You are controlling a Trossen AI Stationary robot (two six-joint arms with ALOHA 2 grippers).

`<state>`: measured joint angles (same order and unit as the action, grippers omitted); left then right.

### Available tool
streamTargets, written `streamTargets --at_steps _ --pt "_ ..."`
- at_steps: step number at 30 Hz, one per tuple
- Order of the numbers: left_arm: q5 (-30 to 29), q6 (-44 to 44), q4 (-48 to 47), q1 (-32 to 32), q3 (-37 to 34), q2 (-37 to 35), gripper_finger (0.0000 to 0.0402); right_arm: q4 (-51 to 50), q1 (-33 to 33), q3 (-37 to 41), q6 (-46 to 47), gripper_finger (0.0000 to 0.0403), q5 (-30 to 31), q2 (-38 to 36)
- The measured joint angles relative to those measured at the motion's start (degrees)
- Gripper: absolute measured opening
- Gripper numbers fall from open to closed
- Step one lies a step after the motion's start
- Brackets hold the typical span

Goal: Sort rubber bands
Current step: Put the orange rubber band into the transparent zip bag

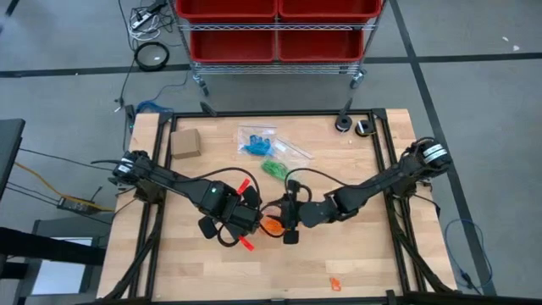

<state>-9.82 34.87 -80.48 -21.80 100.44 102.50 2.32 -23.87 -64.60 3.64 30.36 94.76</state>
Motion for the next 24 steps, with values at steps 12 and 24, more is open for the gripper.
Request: streamTargets --at_steps 12,24 --pt "0.0 -0.3 -0.1 0.0 0.0 0.1 0.0 -11.1 -2.1 7.7 12.4 0.0205 -2.3 -1.1" --pt "0.0 -0.5 0.0 0.0 -0.1 0.1 0.0001 12.7 0.6 28.3 23.9 0.018 -9.7 -1.0"
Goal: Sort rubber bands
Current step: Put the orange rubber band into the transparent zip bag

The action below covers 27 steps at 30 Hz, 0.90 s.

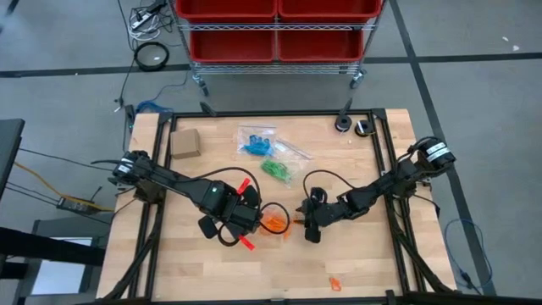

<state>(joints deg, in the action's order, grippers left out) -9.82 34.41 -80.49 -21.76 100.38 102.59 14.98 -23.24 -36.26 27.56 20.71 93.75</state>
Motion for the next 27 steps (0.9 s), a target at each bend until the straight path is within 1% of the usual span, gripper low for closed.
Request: streamTargets --at_steps 3,7,10,11,13,15,17,18,22,24,27 --pt "0.0 0.0 0.0 0.0 0.0 0.0 0.0001 2.5 0.0 2.3 0.0 0.0176 -0.2 1.0" --pt "0.0 0.0 0.2 0.0 0.0 0.0 0.0001 6.8 0.2 1.9 -0.6 0.0171 -1.5 5.6" --pt "0.0 0.0 0.3 0.0 0.0 0.0 0.0001 11.1 0.3 0.8 -1.1 0.0166 -0.3 10.0" --pt "0.0 0.0 0.2 0.0 0.0 0.0 0.0001 10.9 0.3 0.2 -1.1 0.0161 0.5 11.2" --pt "0.0 -0.1 0.2 0.0 0.0 0.0 0.0001 10.5 0.2 -0.6 -1.3 0.0136 2.1 12.2" --pt "0.0 -0.1 0.0 0.0 0.0 0.0 0.0001 10.1 -0.4 -0.7 -2.3 0.0086 3.3 12.1" --pt "0.1 -0.1 -0.1 -0.1 0.0 0.0 0.0001 8.1 -0.4 -0.7 -2.9 0.0029 3.1 10.5" --pt "0.1 -0.1 -0.1 -0.1 0.0 0.0 0.0001 6.8 -0.6 -0.7 -3.4 0.0016 2.7 9.5" --pt "0.1 -0.1 0.0 -0.1 0.0 0.0 0.0001 -0.4 -1.5 -0.3 -3.4 0.0013 1.0 3.4" --pt "0.2 -0.2 0.0 -0.1 0.0 0.0 0.0001 -2.3 -2.1 -0.3 -3.8 0.0004 2.2 -0.8" --pt "0.2 -0.1 0.0 -0.1 0.0 0.0 0.0001 -3.5 -2.9 -0.3 -5.1 0.0003 4.6 -7.1"
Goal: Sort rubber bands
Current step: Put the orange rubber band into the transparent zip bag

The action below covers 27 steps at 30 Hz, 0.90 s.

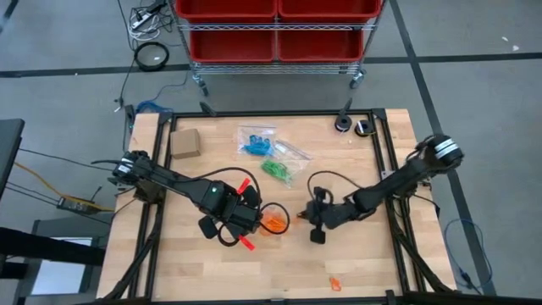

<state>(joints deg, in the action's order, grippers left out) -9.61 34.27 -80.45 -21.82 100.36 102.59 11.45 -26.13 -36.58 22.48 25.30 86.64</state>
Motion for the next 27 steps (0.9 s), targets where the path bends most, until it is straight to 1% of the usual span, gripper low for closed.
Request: streamTargets --at_steps 3,6,11,13,17,21,27 --pt "0.0 0.0 0.1 0.0 0.0 0.0 0.0001 0.6 0.1 0.0 -2.1 0.0001 0.1 -5.7" --pt "0.0 0.0 0.1 0.0 0.0 0.0 0.0001 2.4 0.1 0.0 -5.8 0.0001 1.7 -9.8" --pt "0.0 0.0 0.2 0.0 0.0 0.0 0.0001 12.2 1.6 -0.1 -13.5 0.0 3.0 -11.7" --pt "0.0 0.0 0.2 0.0 0.0 0.0 0.0001 14.2 2.7 -0.9 -15.7 0.0 3.1 -11.0" --pt "0.0 0.0 0.2 0.0 0.0 0.0 0.0001 14.2 4.7 -3.5 -18.2 0.0 2.5 -8.7" --pt "0.0 0.0 0.2 0.0 0.0 0.0 0.0001 16.1 6.8 -6.9 -19.6 0.0 -1.5 -4.6" --pt "0.0 0.1 0.6 0.1 0.0 0.0 0.0001 16.2 9.7 -15.5 -22.5 0.0 -8.4 5.0"
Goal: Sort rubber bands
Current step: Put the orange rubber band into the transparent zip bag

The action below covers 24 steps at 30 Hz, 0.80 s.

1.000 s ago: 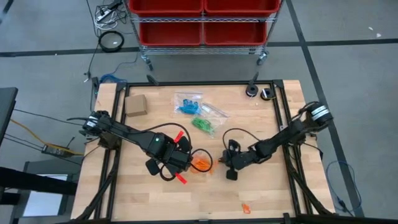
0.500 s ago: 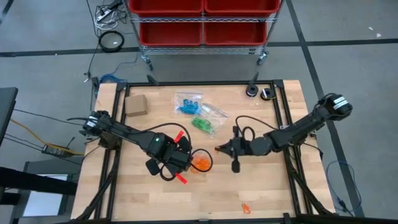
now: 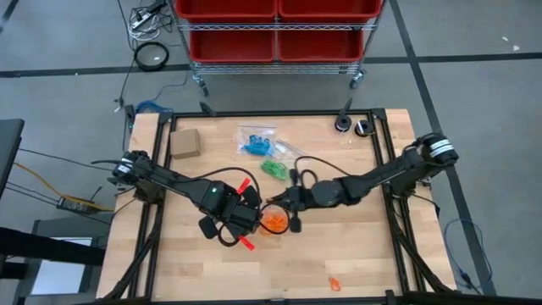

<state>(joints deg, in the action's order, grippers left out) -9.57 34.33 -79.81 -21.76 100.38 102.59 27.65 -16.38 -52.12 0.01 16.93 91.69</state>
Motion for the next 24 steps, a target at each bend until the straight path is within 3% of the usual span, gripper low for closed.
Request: streamTargets --at_steps 7,12,17,24 --pt "0.0 0.0 0.3 0.0 0.0 0.0 0.0001 -4.6 2.7 -10.1 -1.0 0.0 -6.9 9.0" --pt "0.0 0.0 0.2 0.0 0.0 0.0 0.0001 -12.3 4.0 -14.2 3.5 0.0003 -17.9 12.4" --pt "0.0 0.1 0.7 0.0 0.0 0.0 0.0001 -14.8 2.7 -15.0 3.2 0.0046 -12.3 12.7" --pt "0.0 0.1 0.7 0.0 0.0 0.0 0.0001 -16.1 1.3 -15.0 1.8 0.0168 -9.9 8.9"
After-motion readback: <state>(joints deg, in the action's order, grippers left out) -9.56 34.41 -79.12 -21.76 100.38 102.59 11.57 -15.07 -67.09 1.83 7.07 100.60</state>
